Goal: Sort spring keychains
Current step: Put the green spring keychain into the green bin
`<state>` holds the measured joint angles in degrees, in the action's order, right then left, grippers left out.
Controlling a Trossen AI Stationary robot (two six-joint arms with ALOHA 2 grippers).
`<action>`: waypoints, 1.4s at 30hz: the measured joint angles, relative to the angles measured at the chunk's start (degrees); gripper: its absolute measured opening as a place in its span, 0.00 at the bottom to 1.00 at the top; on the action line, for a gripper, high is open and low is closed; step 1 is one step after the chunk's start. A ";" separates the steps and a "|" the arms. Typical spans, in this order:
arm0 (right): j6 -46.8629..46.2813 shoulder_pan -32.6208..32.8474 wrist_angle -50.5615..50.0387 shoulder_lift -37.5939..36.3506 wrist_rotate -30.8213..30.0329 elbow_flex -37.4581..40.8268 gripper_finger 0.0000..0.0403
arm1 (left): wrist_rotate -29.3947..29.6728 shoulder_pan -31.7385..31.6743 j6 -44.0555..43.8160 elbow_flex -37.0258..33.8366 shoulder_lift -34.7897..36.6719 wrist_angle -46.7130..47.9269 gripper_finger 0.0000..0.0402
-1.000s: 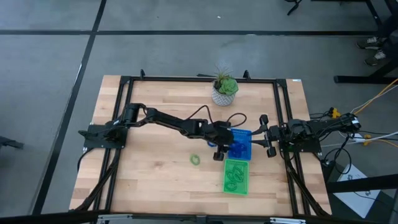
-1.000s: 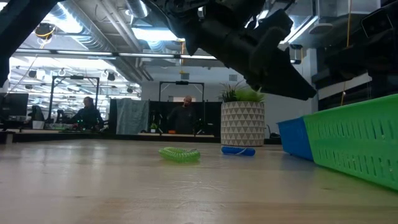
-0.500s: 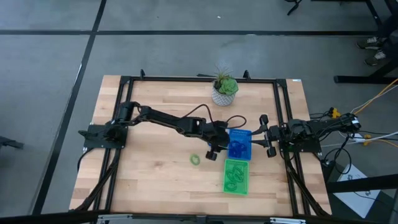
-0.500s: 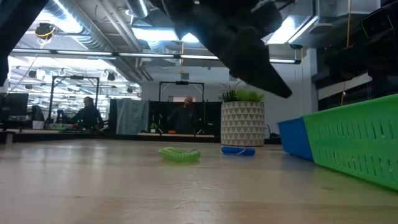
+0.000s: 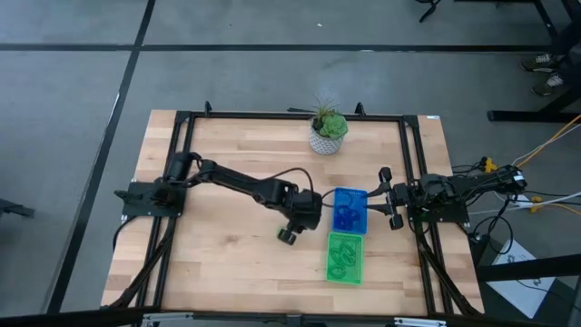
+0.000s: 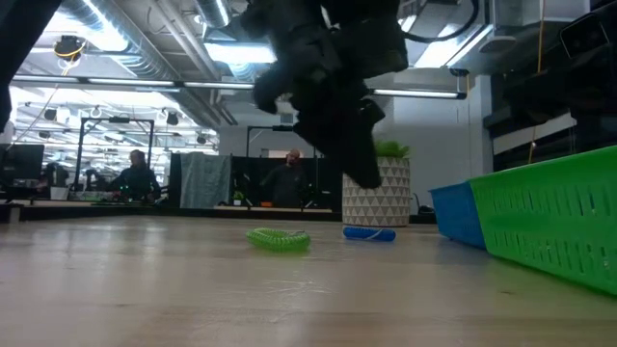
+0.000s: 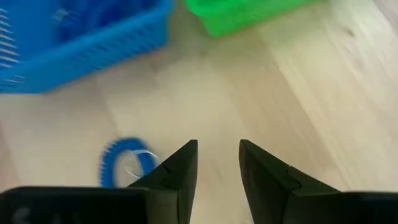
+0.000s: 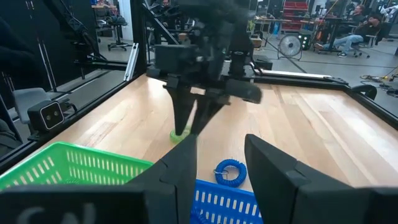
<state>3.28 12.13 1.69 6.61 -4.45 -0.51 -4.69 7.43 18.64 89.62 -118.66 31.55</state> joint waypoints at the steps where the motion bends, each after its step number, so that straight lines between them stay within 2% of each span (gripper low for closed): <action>1: 0.00 -0.01 0.00 0.02 0.00 0.02 0.34 | 0.00 0.43 0.03 0.00 0.01 0.96 0.27; 6: 0.00 -0.01 0.00 0.02 -0.01 0.00 0.34 | 0.03 2.08 -0.46 -0.97 0.01 4.07 0.24; 10: -0.01 0.00 0.03 0.00 -0.02 0.02 0.34 | 1.28 2.68 -1.61 -5.90 3.01 2.37 0.22; 14: 0.00 0.01 0.08 0.02 0.00 0.00 0.34 | 3.99 2.64 -4.48 -13.54 9.21 -1.17 0.20; 19: -0.01 0.01 0.03 0.02 -0.25 0.00 0.34 | 3.56 2.59 -5.89 -24.41 17.13 -7.67 0.19; 25: 0.01 0.00 0.06 0.02 -0.34 0.00 0.34 | 0.61 3.07 -3.60 -33.29 19.71 -11.37 0.20; 35: -0.01 0.01 0.04 0.02 -0.06 0.01 0.34 | -0.28 3.14 5.71 -35.47 17.02 -16.00 0.21; 42: -0.01 0.01 0.03 0.02 -0.04 0.02 0.34 | 3.72 4.69 7.62 -35.26 18.16 -15.94 0.21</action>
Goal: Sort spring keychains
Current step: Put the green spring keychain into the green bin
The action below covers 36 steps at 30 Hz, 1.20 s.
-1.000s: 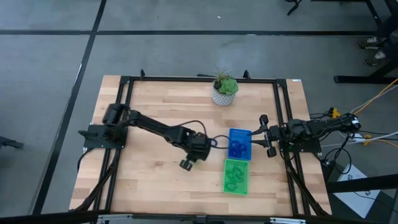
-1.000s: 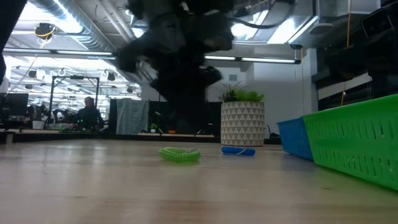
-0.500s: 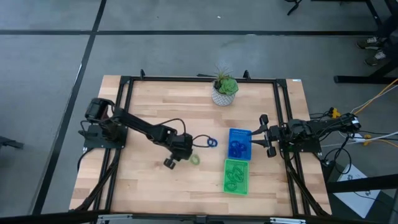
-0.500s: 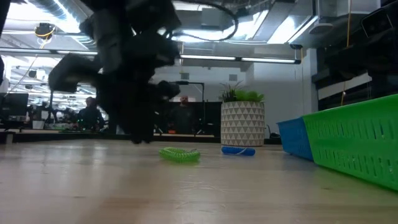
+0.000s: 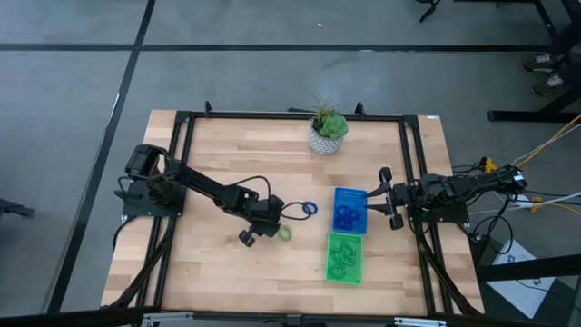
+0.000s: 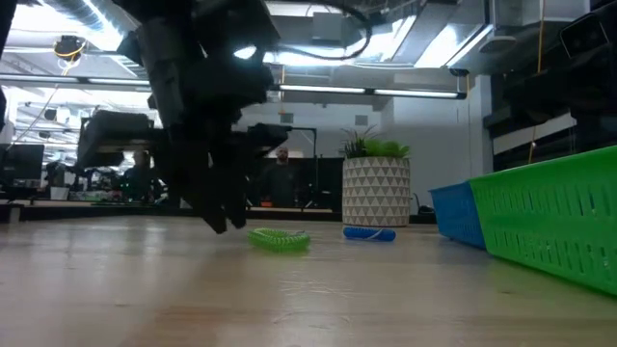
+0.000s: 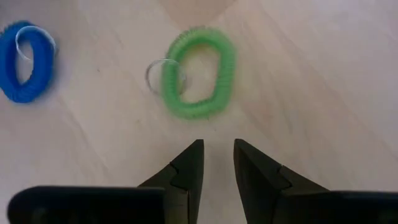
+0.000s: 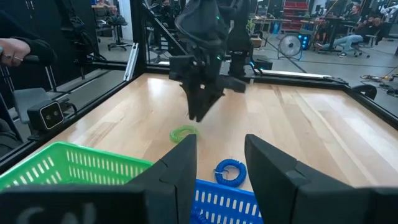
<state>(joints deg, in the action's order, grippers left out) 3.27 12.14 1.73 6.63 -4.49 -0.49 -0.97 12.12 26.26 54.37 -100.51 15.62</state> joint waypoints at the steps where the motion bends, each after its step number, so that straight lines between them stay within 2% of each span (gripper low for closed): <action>1: 0.00 -0.01 -0.03 0.00 -0.01 -0.02 0.34 | 0.02 0.43 0.04 0.00 0.30 -0.10 0.21; 12: 0.00 0.00 -0.03 0.00 0.02 -0.02 0.34 | -0.05 4.00 7.71 0.07 0.37 -7.21 0.22; 17: 0.00 -0.01 -0.03 0.00 0.02 -0.02 0.34 | -1.42 3.11 9.05 0.07 0.15 -8.56 0.22; 31: 0.02 -0.02 -0.03 0.00 0.02 -0.02 0.34 | -18.47 -2.83 7.37 0.07 -6.61 -14.52 0.22; 36: 0.01 -0.01 -0.02 0.00 0.02 -0.02 0.34 | -20.64 -4.20 7.48 0.07 -7.39 -16.93 0.22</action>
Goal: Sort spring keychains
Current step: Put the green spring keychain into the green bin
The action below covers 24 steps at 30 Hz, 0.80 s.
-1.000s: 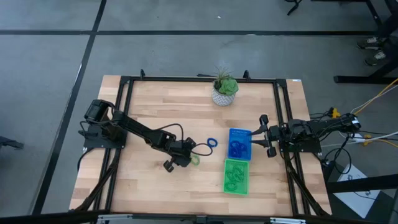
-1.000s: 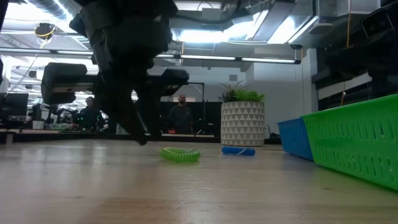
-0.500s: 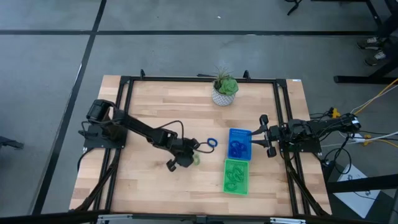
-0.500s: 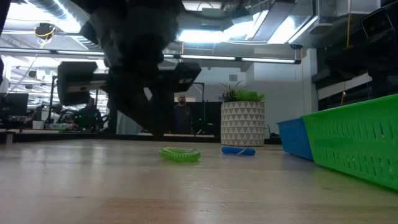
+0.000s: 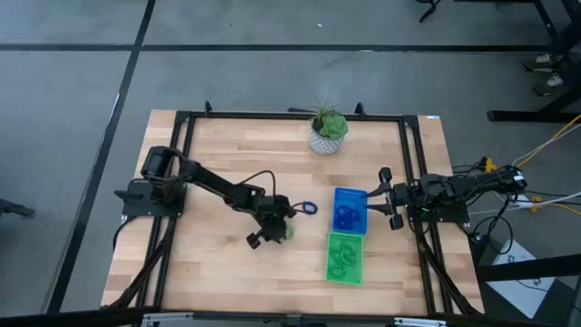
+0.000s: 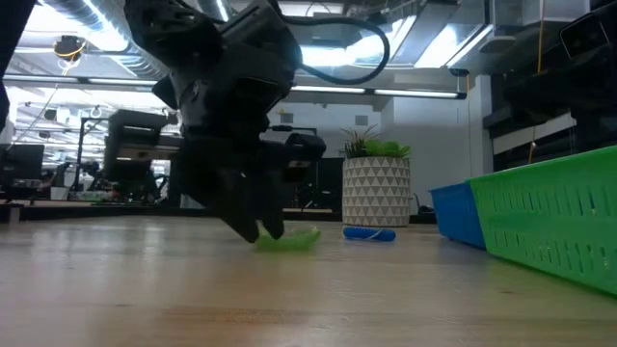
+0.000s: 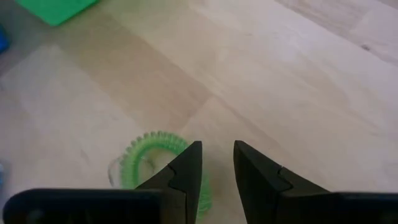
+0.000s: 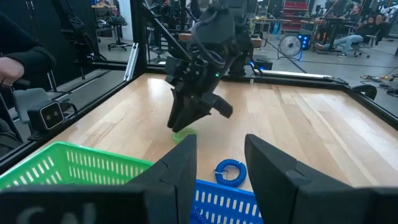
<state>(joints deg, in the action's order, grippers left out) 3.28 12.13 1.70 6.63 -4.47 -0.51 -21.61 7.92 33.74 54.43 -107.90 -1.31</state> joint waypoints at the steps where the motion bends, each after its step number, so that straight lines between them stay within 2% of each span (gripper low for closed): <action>1: 0.00 0.01 -0.01 -0.01 0.00 0.01 0.34 | 0.15 -0.27 0.04 0.00 -0.02 -0.24 0.22; 8: 0.00 0.01 -0.01 0.00 0.00 0.00 0.34 | 1.32 -0.55 -0.87 -0.02 0.33 -1.02 0.22; 12: 0.01 0.01 0.01 0.00 0.00 0.00 0.34 | 4.29 -0.15 -2.21 -0.04 0.94 -1.28 0.22; 21: -0.01 0.01 0.01 0.00 0.00 0.00 0.34 | 10.44 -0.17 -11.21 -0.07 0.50 -0.33 0.22; 24: -0.01 -0.01 0.01 0.00 0.00 0.00 0.34 | 9.78 -0.32 -12.45 0.01 -0.45 -0.56 0.22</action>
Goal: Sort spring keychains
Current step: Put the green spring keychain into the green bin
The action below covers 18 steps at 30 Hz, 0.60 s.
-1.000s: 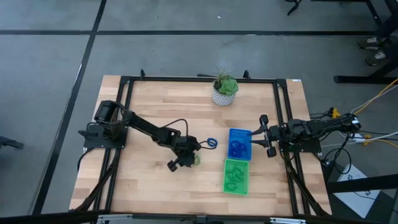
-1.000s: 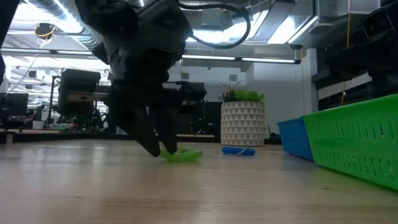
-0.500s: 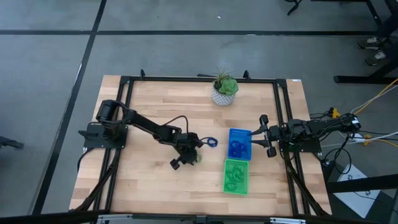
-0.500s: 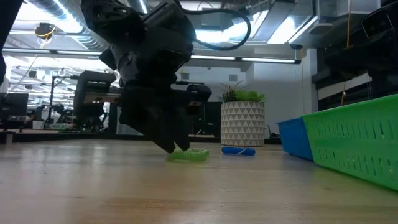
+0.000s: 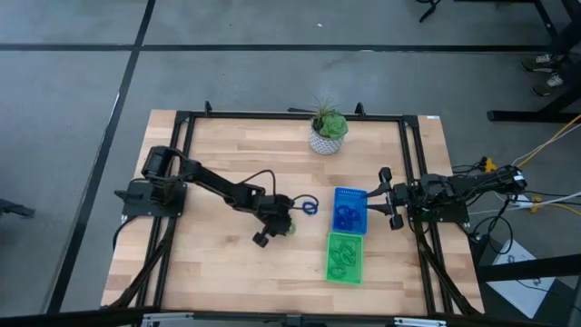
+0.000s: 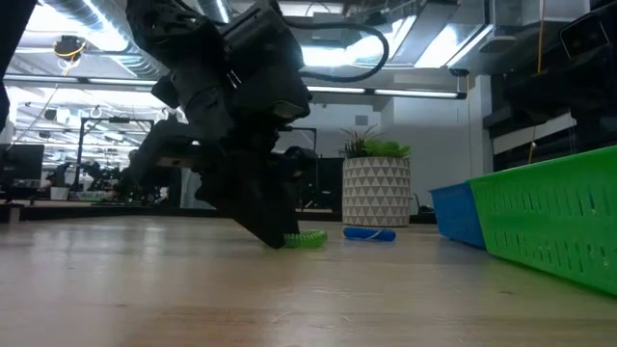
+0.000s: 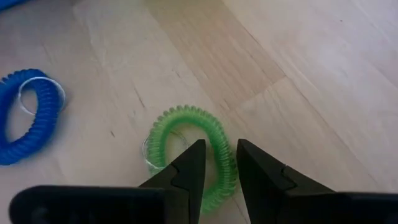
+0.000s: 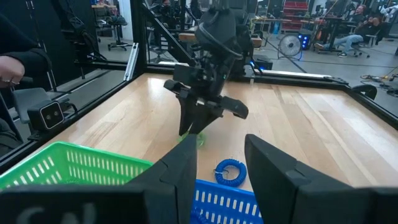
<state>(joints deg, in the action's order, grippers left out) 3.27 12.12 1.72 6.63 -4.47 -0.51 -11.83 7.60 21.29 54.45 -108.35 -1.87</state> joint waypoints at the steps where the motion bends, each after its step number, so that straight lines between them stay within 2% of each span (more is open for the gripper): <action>1: 0.01 0.01 -0.02 0.00 0.00 0.02 0.34 | -0.27 -0.03 -0.85 0.01 -0.30 -0.12 0.22; 10: 0.01 0.01 -0.02 0.00 0.00 0.00 0.34 | -0.72 -0.59 -3.44 0.03 -1.28 -1.75 0.21; 18: 0.00 0.01 -0.01 0.00 0.00 0.01 0.34 | 0.82 -1.09 -5.51 -0.08 -0.15 -8.33 0.04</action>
<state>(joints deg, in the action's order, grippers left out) 3.27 12.14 1.70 6.63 -4.47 -0.50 -11.01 6.50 15.78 54.37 -108.50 -10.20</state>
